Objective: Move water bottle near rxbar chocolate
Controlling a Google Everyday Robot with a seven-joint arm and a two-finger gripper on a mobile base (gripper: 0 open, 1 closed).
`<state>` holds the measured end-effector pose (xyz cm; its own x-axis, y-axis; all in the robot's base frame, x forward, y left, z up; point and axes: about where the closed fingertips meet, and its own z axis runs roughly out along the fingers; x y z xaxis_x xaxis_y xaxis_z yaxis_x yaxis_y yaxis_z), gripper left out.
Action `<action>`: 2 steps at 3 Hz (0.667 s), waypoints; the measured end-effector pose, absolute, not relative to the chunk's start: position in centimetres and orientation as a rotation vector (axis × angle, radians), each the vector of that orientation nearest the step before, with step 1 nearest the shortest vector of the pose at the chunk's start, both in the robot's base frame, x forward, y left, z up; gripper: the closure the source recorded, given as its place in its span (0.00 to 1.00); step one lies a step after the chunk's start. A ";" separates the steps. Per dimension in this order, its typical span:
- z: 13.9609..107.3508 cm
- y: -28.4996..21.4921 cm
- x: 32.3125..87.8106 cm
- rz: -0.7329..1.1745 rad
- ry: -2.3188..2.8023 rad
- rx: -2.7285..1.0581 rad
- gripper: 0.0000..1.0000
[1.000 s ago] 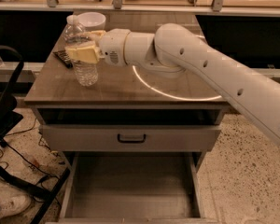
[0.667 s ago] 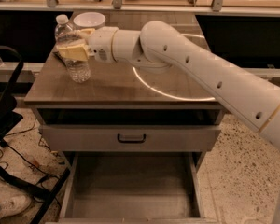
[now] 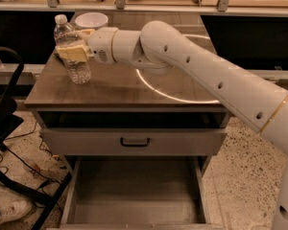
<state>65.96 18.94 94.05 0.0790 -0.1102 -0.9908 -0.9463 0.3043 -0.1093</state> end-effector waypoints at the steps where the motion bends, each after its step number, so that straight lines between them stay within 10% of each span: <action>1: 94.1 19.2 65.8 0.863 1.338 -1.088 0.61; 2: 94.1 19.4 65.7 0.866 1.336 -1.091 0.38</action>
Offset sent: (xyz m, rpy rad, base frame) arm -0.0012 0.0025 0.0002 0.0002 -0.0001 0.0042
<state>65.72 19.44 94.10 0.0801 -0.1091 -0.9908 -0.9488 0.2963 -0.1093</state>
